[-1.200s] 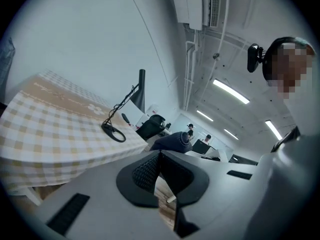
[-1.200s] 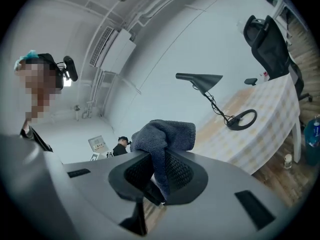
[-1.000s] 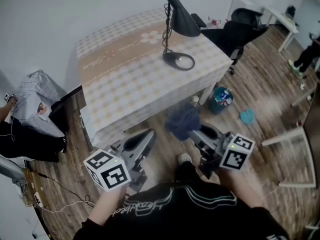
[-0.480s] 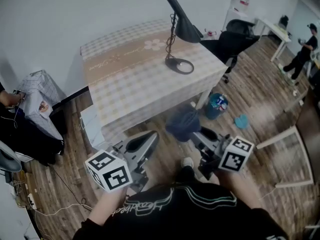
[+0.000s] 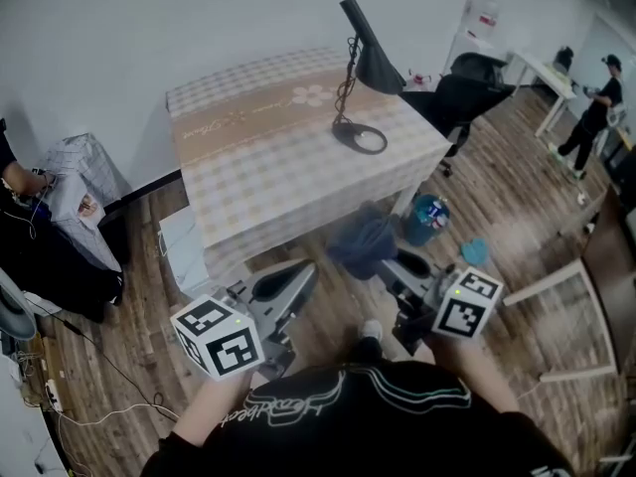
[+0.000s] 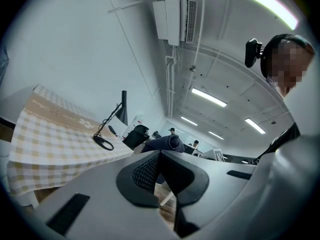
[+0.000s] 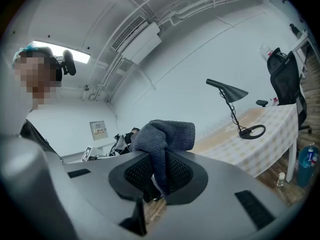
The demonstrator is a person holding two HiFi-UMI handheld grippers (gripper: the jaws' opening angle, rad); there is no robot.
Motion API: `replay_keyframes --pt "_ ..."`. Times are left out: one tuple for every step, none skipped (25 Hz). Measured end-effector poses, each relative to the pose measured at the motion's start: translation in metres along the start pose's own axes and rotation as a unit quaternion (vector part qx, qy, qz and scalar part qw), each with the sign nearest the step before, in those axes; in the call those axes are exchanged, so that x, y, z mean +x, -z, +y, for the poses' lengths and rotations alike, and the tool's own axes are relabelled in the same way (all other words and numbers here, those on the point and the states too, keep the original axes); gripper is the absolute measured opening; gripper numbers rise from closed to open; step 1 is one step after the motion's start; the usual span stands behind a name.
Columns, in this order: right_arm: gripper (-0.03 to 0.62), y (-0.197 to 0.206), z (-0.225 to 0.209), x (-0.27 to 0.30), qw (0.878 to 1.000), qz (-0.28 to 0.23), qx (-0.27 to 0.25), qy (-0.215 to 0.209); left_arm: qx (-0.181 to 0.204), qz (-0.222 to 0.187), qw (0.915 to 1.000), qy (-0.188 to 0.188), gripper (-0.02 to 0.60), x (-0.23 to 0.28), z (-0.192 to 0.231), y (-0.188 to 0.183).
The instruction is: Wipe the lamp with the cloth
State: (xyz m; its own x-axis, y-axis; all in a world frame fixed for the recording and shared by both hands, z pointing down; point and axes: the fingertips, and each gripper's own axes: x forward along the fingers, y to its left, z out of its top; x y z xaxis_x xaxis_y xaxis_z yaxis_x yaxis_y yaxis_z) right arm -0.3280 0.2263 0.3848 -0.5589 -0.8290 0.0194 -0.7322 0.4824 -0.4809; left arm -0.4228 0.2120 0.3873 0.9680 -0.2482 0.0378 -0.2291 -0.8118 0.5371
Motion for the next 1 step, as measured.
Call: replay_keyframes --pt "0.057 0.0024 0.0001 -0.0002 1.0 0.001 -0.001 0.0 0.0 0.0 1.0 0.0 0.0 -0.0011 0.0 0.0026"
